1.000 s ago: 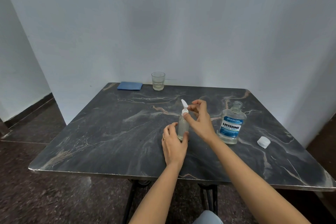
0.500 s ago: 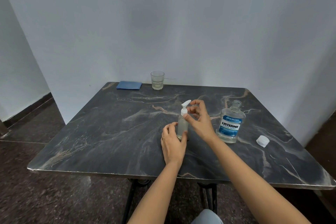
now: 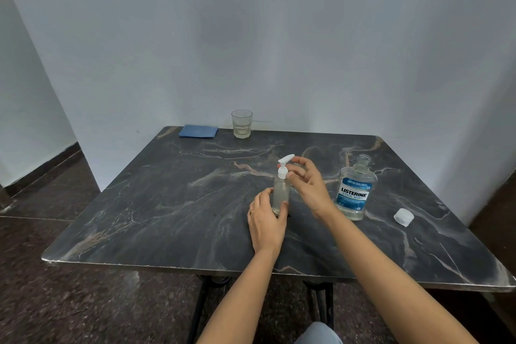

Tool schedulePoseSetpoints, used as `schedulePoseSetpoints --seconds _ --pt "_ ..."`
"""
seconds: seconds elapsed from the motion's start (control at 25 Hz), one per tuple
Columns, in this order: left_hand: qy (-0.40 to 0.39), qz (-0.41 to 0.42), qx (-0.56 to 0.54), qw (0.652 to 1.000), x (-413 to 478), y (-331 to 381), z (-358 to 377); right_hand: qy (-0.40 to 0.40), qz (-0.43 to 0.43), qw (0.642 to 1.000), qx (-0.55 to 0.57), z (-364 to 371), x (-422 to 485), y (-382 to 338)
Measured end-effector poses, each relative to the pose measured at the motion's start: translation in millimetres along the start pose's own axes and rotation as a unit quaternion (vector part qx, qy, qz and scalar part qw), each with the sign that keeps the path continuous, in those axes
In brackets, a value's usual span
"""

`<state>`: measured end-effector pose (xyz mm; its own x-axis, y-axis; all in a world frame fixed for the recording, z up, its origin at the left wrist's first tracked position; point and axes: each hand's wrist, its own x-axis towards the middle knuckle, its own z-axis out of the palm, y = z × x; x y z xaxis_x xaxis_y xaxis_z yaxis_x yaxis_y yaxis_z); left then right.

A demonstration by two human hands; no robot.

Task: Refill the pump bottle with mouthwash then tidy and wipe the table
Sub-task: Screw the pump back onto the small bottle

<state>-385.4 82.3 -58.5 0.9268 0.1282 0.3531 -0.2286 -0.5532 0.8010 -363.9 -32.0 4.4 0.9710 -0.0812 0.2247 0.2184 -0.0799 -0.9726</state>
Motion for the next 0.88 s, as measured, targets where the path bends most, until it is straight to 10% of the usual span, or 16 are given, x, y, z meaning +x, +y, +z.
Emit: schedulePoseSetpoints --seconds 0.88 --pt "-0.004 -0.007 -0.004 1.000 2 -3 2 -0.034 -0.017 0.998 -0.048 -7 2 -10"
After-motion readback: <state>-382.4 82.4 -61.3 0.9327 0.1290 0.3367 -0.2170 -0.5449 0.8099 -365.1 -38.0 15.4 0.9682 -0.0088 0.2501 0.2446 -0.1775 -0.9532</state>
